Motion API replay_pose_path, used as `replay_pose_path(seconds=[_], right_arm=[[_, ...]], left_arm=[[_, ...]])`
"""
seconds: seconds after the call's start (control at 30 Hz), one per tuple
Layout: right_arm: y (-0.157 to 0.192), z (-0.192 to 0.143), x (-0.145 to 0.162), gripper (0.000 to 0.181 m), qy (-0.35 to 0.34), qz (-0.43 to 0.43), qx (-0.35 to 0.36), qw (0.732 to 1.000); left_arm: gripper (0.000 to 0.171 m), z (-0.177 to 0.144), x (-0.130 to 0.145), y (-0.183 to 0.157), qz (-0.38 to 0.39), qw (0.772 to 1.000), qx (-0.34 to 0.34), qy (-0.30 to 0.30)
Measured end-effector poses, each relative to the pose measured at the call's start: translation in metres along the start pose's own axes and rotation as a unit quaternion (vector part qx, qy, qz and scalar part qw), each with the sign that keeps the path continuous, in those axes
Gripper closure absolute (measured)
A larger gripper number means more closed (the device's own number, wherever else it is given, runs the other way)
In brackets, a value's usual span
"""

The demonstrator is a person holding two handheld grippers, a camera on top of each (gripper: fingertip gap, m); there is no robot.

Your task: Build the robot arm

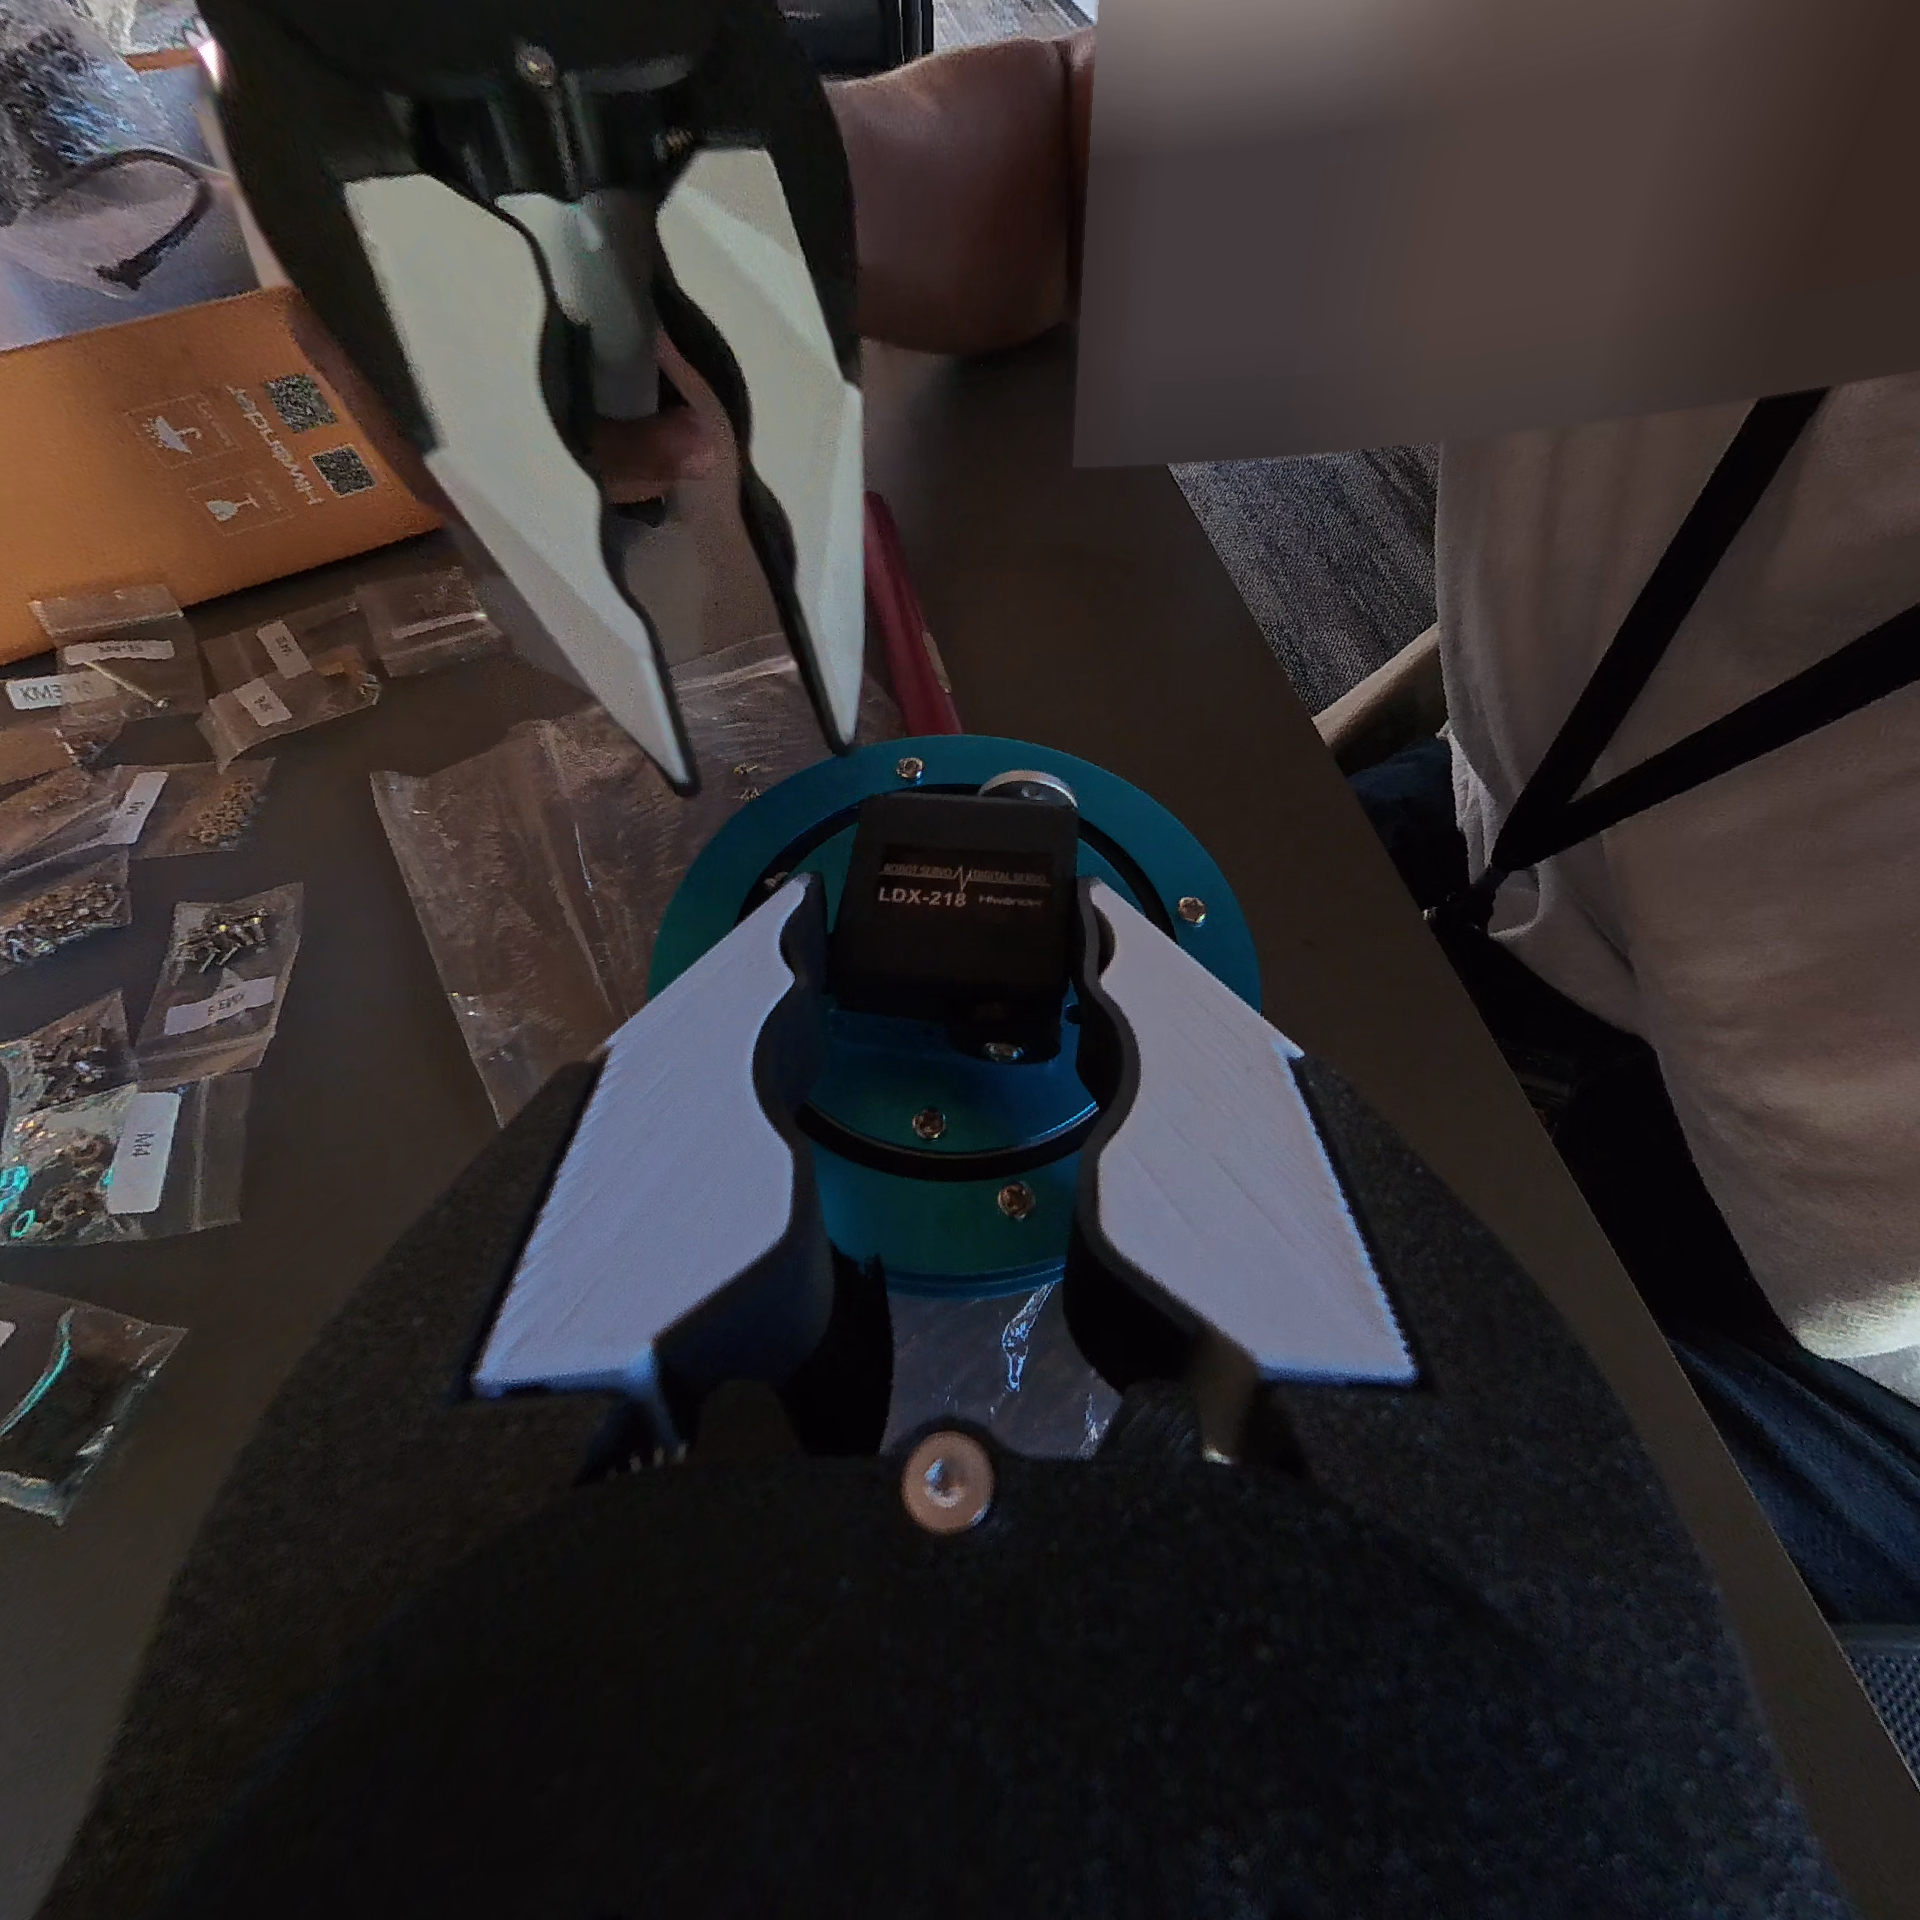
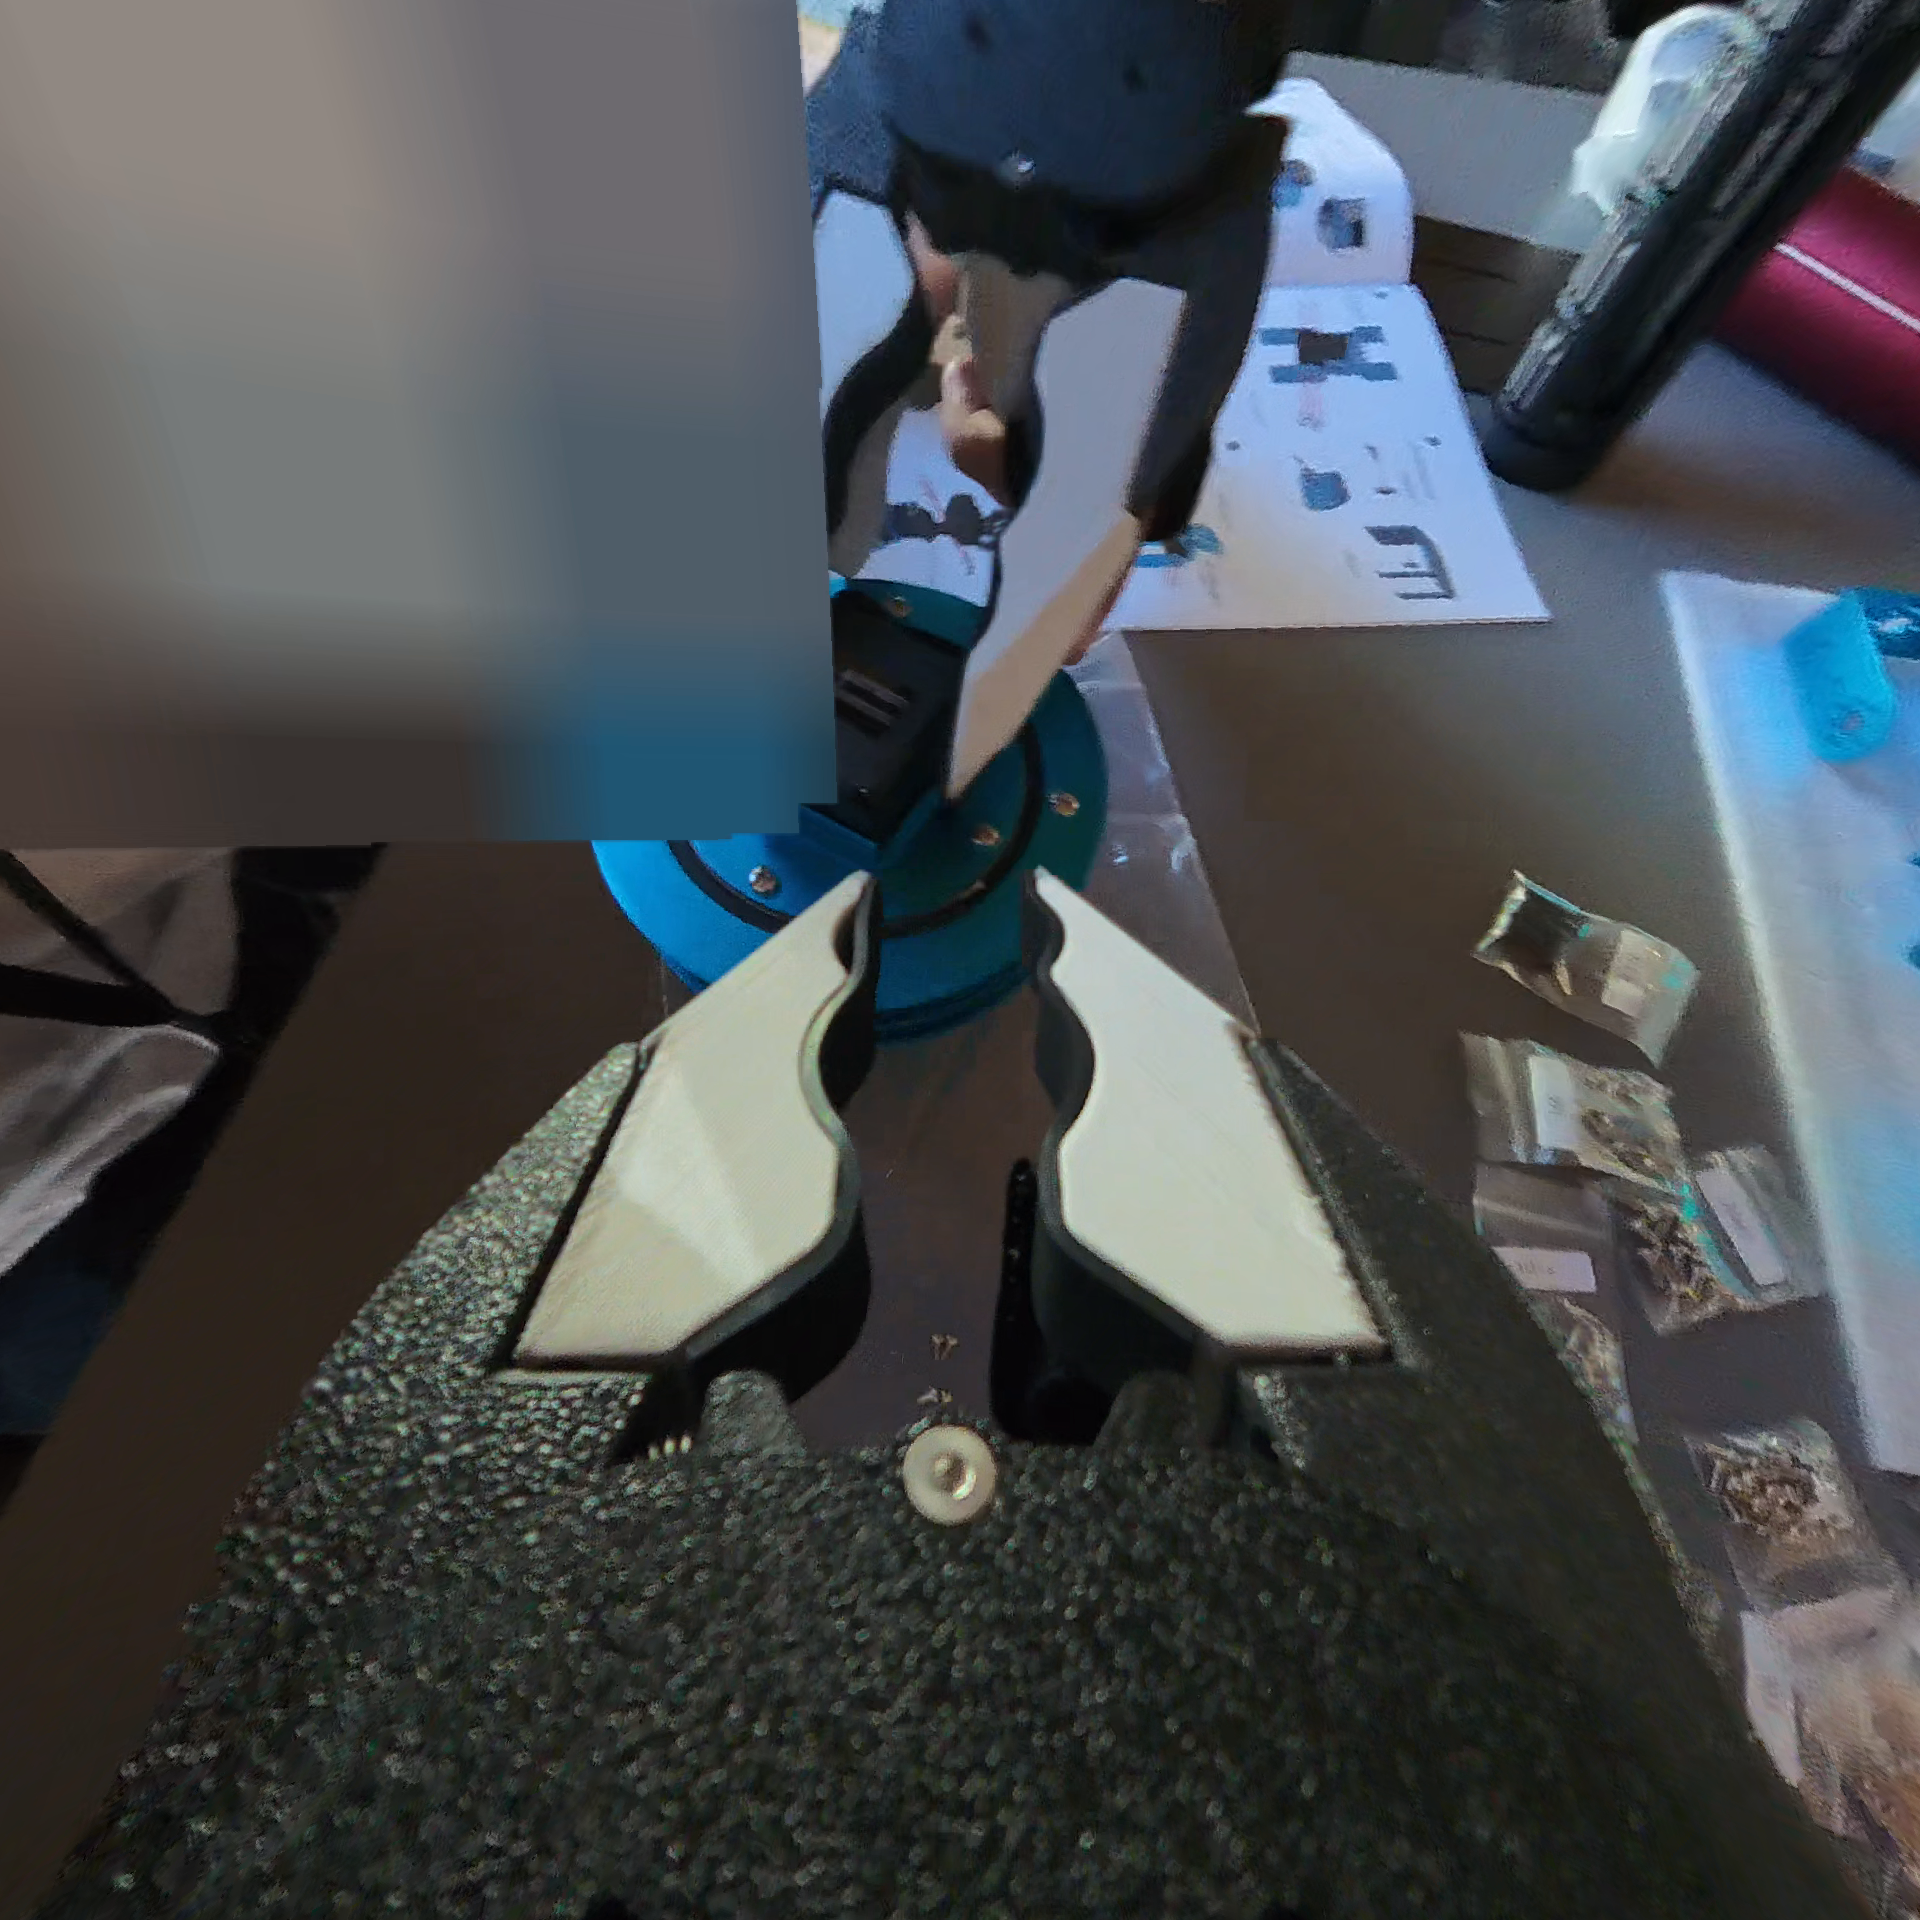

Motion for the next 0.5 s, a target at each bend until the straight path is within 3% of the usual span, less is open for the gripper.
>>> replay_pose_path(seconds=[0.1, 0.27, 0.37, 0.5], right_arm=[[0.0, 0.017, 0.0, 0.162, 0.039, -0.022, 0.009, 0.999], [-0.009, 0.021, 0.0, 0.167, 0.037, -0.015, -0.011, 0.999], [-0.007, 0.022, 0.002, 0.181, 0.037, -0.019, -0.042, 0.998], [-0.003, 0.014, 0.003, 0.181, 0.052, -0.018, -0.096, 0.994]], left_arm=[[0.126, 0.0, 0.0, 0.0, 0.0, 1.0, 0.0, 0.001], [0.126, 0.0, 0.0, 0.0, -0.001, 1.0, 0.0, 0.001], [0.125, 0.0, 0.0, 0.001, -0.003, 1.0, 0.001, -0.001], [0.124, 0.001, 0.001, 0.0, -0.001, 1.0, 0.005, -0.002]])
Point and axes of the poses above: each gripper's, where its closed fingertips meet, z out along the fingers, x out of its underside, y = z × x across the jaws, the point moved 10 cm from there along -z, back along the fingers, and after that the axes turned 13 degrees about -x, right-handed, at the moved point
